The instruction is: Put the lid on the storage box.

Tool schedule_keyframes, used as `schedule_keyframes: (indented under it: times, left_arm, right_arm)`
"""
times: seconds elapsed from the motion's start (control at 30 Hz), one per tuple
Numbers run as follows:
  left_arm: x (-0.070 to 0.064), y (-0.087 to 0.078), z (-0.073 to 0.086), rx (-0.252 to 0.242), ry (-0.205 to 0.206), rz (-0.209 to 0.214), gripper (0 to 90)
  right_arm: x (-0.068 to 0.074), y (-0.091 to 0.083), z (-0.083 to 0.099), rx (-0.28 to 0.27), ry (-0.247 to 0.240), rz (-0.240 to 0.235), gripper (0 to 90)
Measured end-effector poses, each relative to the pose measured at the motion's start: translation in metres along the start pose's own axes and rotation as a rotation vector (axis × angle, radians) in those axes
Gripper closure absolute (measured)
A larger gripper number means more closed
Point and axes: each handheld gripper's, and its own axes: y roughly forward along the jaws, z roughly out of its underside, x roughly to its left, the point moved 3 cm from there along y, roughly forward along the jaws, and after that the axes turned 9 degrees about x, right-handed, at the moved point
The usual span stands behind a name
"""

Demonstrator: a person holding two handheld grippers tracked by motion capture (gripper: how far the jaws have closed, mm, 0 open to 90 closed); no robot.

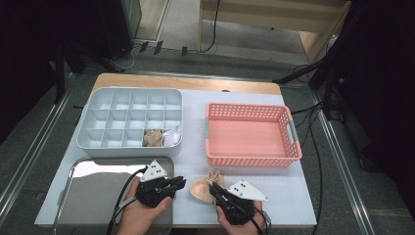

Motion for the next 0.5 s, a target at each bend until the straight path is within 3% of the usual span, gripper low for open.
schedule_keyframes:
  times: [0.23, 0.37, 0.5]
  left_arm:
    - [0.001, 0.007, 0.006, 0.033, -0.004, 0.01, 87.9]
    - [0.003, 0.006, 0.006, 0.029, -0.009, 0.006, 86.9]
    - [0.004, 0.005, 0.007, 0.026, -0.013, 0.004, 86.4]
  right_arm:
    - [0.014, 0.016, 0.003, 0.045, -0.053, -0.001, 82.8]
    - [0.019, 0.022, 0.006, 0.058, -0.107, -0.046, 71.8]
    - [0.021, 0.015, 0.005, 0.031, -0.115, -0.106, 65.7]
